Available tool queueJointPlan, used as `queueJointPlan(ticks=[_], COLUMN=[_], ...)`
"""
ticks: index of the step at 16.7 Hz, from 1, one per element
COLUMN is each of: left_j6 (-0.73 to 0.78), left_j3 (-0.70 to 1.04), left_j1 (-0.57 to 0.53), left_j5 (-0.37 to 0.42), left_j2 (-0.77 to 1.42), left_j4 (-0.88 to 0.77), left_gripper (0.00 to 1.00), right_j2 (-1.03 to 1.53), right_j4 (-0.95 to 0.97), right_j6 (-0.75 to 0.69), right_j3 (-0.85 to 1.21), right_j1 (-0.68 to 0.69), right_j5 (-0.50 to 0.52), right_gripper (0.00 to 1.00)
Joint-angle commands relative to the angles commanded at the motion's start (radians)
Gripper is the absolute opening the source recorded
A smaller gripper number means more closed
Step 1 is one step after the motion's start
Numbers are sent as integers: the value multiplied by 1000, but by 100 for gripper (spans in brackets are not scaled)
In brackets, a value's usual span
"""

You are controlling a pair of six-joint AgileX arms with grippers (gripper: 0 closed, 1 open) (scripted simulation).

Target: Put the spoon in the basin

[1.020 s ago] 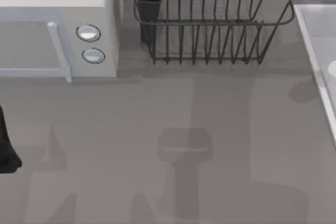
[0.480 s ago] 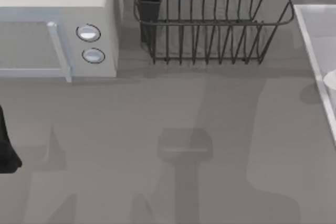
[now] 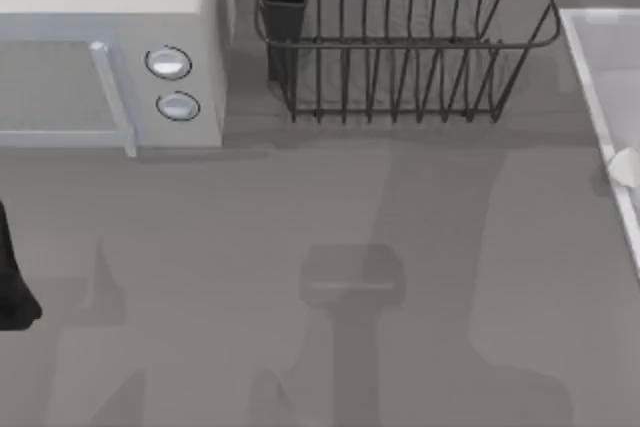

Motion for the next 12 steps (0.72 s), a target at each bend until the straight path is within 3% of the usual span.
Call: queueJointPlan(ticks=[6,12], left_j6=[0,0], left_j3=[0,0], left_j1=[0,0], left_j5=[0,0], left_j2=[0,0], left_j4=[0,0], left_gripper=[100,100], right_j2=[0,0], right_j4=[0,0], right_j6=[0,0], right_j3=[0,0], right_j1=[0,0], right_j5=[0,0], right_gripper=[98,100])
